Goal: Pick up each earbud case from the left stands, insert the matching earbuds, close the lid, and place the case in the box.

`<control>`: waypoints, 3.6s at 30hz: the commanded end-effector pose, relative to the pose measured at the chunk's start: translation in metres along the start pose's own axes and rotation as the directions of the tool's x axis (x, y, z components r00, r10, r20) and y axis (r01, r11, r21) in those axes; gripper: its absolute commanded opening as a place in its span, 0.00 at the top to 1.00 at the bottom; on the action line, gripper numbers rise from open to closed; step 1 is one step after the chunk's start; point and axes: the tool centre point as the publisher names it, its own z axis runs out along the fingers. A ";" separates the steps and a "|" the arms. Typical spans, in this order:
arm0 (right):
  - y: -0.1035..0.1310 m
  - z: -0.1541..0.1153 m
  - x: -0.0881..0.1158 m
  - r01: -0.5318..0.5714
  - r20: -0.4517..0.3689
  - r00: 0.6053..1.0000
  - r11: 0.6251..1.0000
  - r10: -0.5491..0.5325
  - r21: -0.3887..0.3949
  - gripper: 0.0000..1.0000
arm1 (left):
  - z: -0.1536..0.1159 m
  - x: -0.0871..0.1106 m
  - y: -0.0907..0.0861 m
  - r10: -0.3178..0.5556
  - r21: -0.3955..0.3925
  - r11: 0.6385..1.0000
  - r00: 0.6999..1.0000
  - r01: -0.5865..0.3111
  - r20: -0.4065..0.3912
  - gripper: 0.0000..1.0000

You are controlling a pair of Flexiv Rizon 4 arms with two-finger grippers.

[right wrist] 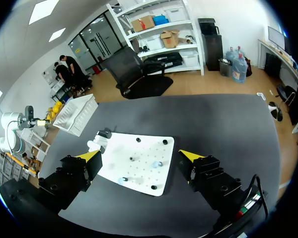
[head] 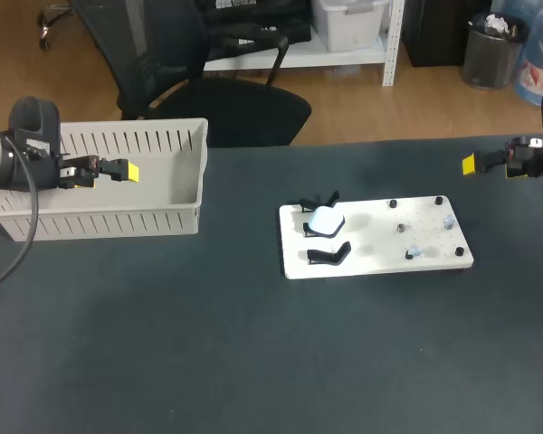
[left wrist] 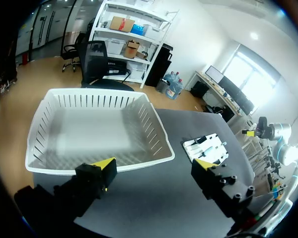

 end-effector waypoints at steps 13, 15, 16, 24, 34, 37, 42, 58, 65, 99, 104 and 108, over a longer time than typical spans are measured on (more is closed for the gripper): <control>0.000 0.000 0.000 0.001 0.000 1.000 1.000 -0.001 0.000 0.00 | 0.000 0.000 -0.001 0.000 -0.002 1.000 1.000 0.000 -0.001 0.00; 0.000 0.000 0.000 0.001 0.000 1.000 1.000 -0.001 0.000 0.00 | 0.000 0.000 -0.001 0.000 -0.002 1.000 1.000 0.000 -0.001 0.00; 0.000 0.000 0.000 0.001 0.000 1.000 1.000 -0.001 0.000 0.00 | 0.000 0.000 -0.001 0.000 -0.002 1.000 1.000 0.000 -0.001 0.00; 0.000 0.000 0.000 0.001 0.000 1.000 1.000 -0.001 0.000 0.00 | 0.000 0.000 -0.001 0.000 -0.002 1.000 1.000 0.000 -0.001 0.00; 0.000 0.000 0.000 0.001 0.000 1.000 1.000 -0.001 0.000 0.00 | 0.000 0.000 -0.001 0.000 -0.002 1.000 1.000 0.000 -0.001 0.00; 0.000 0.000 0.000 0.001 0.000 1.000 1.000 -0.001 0.000 0.00 | 0.000 0.000 -0.001 0.000 -0.002 1.000 1.000 0.000 -0.001 0.00; 0.000 0.000 0.000 0.001 0.000 1.000 1.000 -0.001 0.000 0.00 | 0.000 0.000 -0.001 0.000 -0.002 1.000 1.000 0.000 -0.001 0.00; 0.000 0.000 0.000 0.001 0.000 1.000 1.000 -0.001 0.000 0.00 | 0.002 0.000 -0.009 0.080 0.034 0.996 0.997 -0.080 0.015 0.00; 0.000 0.000 0.000 0.001 0.000 1.000 1.000 -0.001 0.000 0.00 | 0.004 -0.003 -0.027 0.231 0.101 0.967 0.972 -0.233 0.032 0.00; 0.000 0.000 0.000 0.001 0.000 1.000 1.000 -0.001 0.000 0.00 | 0.008 0.025 -0.080 0.758 0.603 0.281 0.558 -0.746 0.338 0.00; 0.000 0.000 0.000 0.001 0.000 1.000 1.000 -0.001 0.000 0.00 | 0.019 0.038 -0.088 0.764 0.589 0.252 0.531 -0.768 0.365 0.00; 0.000 0.000 0.000 0.001 0.000 1.000 1.000 -0.001 0.000 0.00 | 0.031 0.043 -0.096 0.770 0.549 0.270 0.519 -0.791 0.370 0.00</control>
